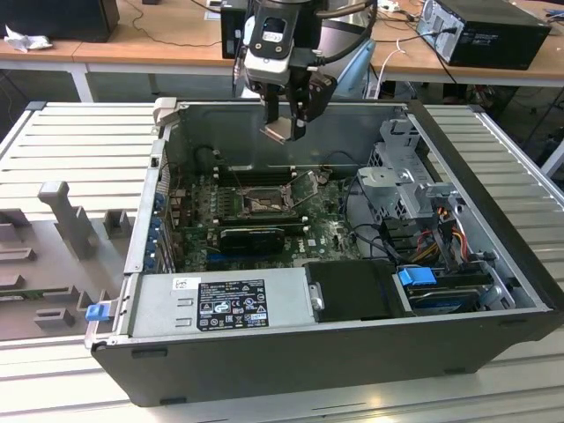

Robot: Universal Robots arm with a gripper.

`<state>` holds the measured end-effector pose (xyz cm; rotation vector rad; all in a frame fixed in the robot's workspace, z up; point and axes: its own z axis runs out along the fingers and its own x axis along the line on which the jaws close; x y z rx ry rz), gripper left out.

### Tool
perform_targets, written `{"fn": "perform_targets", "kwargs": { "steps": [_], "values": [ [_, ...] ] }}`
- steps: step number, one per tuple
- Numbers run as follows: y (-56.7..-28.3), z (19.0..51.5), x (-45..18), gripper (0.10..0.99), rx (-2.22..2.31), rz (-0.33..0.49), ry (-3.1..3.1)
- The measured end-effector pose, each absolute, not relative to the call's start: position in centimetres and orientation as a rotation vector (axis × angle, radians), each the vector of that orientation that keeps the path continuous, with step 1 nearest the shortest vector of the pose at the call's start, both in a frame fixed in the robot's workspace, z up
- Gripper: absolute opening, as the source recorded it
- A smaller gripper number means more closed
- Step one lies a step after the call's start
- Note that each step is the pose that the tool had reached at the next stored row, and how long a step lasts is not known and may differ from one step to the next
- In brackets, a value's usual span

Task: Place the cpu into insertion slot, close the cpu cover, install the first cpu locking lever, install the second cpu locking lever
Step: 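Place the cpu into insertion slot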

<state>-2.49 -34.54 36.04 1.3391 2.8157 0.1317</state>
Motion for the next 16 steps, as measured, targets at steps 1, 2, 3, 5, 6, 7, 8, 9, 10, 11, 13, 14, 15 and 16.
{"fn": "perform_targets", "kwargs": {
  "steps": [1,2,3,5,6,7,8,9,10,11,13,14,15,16],
  "values": [
    [-34.54,35.9,-2.49,0.529,1.34,0.131,2.815],
    [-34.54,35.84,-2.49,0.529,1.34,0.131,2.815],
    [-34.54,35.78,-2.49,0.529,1.34,0.131,2.815],
    [-34.54,35.66,-2.49,0.529,1.341,0.13,2.815],
    [-34.55,35.66,-2.49,0.529,1.342,0.13,2.814],
    [-34.55,35.65,-2.49,0.529,1.347,0.13,2.812],
    [-34.54,35.64,-2.49,0.529,1.354,0.131,2.808],
    [-34.54,35.63,-2.49,0.529,1.37,0.13,2.799],
    [-34.54,35.61,-2.49,0.529,1.386,0.13,2.791],
    [-34.54,35.59,-2.49,0.529,1.419,0.13,2.773],
    [-34.54,35.52,-2.49,0.529,1.51,0.128,2.722],
    [-34.54,35.51,-2.49,0.529,1.527,0.128,2.712],
    [-34.54,35.49,-2.49,0.529,1.543,0.128,2.702],
    [-34.54,35.47,-2.49,0.529,1.567,0.127,2.687]
  ]
}}
